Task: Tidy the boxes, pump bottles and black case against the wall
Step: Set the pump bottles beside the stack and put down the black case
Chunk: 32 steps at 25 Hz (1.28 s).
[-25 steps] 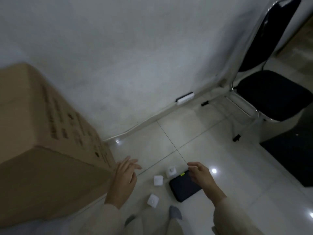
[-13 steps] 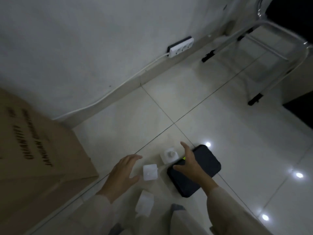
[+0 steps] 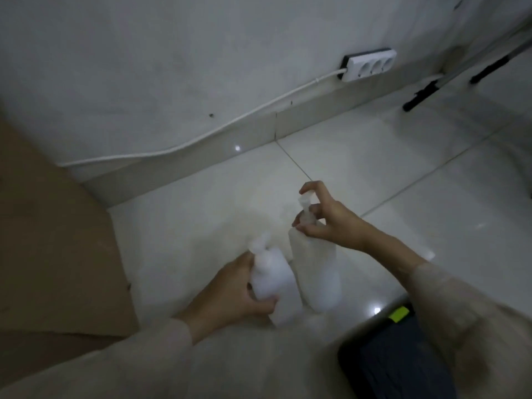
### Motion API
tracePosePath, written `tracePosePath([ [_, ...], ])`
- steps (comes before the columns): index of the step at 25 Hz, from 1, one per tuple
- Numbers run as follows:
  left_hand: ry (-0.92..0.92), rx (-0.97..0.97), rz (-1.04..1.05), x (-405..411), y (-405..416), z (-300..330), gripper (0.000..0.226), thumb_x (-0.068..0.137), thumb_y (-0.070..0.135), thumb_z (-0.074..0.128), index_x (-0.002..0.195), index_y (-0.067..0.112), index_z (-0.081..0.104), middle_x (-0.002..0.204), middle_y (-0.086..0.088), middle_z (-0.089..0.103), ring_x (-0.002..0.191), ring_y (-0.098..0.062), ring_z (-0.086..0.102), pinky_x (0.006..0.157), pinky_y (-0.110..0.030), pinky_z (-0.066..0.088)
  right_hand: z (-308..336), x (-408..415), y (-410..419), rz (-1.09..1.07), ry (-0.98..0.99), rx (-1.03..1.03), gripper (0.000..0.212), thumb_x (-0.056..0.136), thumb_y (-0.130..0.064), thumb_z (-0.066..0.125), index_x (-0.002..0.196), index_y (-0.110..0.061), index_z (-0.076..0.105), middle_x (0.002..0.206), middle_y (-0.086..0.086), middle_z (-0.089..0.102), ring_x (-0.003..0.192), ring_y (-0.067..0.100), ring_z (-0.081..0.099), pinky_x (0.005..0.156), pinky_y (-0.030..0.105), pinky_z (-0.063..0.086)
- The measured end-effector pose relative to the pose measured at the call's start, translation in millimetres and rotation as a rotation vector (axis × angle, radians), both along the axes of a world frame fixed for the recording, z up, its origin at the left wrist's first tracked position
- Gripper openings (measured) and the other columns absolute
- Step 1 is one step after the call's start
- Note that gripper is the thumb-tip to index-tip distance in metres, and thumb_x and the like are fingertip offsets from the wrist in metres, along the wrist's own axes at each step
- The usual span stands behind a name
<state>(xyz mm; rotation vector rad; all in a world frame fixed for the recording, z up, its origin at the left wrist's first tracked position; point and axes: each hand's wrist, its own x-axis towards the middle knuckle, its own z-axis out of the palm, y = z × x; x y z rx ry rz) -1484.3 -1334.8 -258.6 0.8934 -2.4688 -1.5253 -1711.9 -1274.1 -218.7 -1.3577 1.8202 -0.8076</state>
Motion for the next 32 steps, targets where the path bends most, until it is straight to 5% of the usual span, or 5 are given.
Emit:
tracePosePath([
  [4,-0.020,-0.200,0.315,24,-61,-5,0.069,0.056,0.047,0.063,0.114,0.015,0.048,0.110,-0.002,0.057,0.100,-0.021,0.060,0.094,-0.030,0.046,-1,35,-46,0.050,-0.024,-0.158,0.049,0.083,-0.016,0.064,0.113,-0.026,0.027,0.090,0.013,0.070,0.083,0.024,0.065,0.078,0.023,0.047],
  [11,-0.151,-0.218,0.864,71,-124,19,0.075,0.073,-0.002,0.066,0.134,0.003,0.024,0.135,-0.022,0.030,0.123,-0.036,0.038,0.093,-0.030,0.034,-10,125,-96,0.046,-0.065,-0.287,0.058,0.080,-0.023,0.068,0.122,-0.022,0.027,0.096,0.011,0.071,0.090,0.026,0.066,0.087,0.038,0.050],
  [20,0.113,-0.202,1.034,86,-124,15,0.037,0.082,0.011,0.054,0.118,0.017,0.048,0.110,-0.007,0.059,0.102,-0.025,0.057,0.089,-0.031,0.044,-19,217,-115,0.022,-0.340,-0.268,0.082,0.082,-0.020,0.067,0.143,-0.014,0.013,0.115,-0.014,0.044,0.107,0.004,0.049,0.076,-0.006,0.035],
  [24,0.264,-0.129,1.057,84,-119,22,0.042,0.081,0.001,0.048,0.118,0.018,0.056,0.116,-0.006,0.061,0.108,-0.023,0.057,0.087,-0.027,0.043,-35,217,-116,0.011,-0.441,0.008,0.088,0.080,-0.046,0.063,0.147,-0.019,0.012,0.153,0.003,0.027,0.137,0.018,0.031,0.109,0.027,0.031],
  [32,0.204,-0.354,1.024,91,-54,12,0.059,0.089,0.021,0.021,0.147,0.010,0.016,0.158,-0.005,0.015,0.146,-0.016,0.012,0.118,-0.026,0.005,-45,240,-128,0.137,-0.583,0.030,0.080,0.074,-0.046,0.068,0.139,-0.020,0.029,0.139,0.003,0.045,0.121,0.015,0.051,0.101,0.036,0.047],
])
